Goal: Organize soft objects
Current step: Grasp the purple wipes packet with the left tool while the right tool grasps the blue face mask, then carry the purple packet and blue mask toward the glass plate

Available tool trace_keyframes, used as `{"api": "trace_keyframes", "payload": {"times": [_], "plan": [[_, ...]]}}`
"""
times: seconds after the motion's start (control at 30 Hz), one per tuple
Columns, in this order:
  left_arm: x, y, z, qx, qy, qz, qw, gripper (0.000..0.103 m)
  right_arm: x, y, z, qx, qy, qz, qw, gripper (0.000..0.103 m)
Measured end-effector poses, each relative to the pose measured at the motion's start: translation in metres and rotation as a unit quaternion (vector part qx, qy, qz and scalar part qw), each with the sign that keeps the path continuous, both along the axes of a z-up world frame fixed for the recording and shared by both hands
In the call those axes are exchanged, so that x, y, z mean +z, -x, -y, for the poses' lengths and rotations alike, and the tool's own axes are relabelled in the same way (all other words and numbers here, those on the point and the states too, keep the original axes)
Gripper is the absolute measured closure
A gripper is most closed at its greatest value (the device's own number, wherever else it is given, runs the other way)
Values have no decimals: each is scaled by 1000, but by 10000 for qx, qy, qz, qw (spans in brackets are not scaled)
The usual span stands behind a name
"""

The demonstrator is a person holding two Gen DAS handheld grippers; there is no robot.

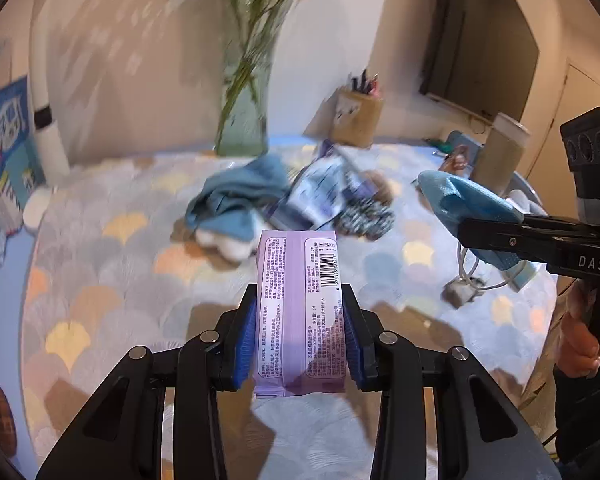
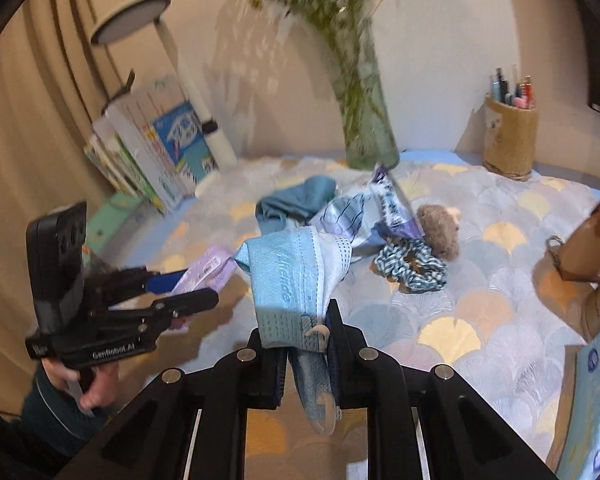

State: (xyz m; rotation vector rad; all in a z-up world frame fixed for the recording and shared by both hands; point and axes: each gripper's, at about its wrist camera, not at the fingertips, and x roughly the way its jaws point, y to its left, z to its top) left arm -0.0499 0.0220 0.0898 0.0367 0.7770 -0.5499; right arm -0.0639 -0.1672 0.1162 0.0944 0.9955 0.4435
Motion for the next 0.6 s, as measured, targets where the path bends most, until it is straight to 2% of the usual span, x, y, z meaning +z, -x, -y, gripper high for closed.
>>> {"api": "trace_keyframes", "payload": {"times": [0.27,0.6], "plan": [[30,12,50,-539,46,372,9978,68,31,14,56,-752,-287,24,9968,87],[55,23,145,-1482,102,581,9872,68,61,42,138,-1607,-500,245,9854,87]]}}
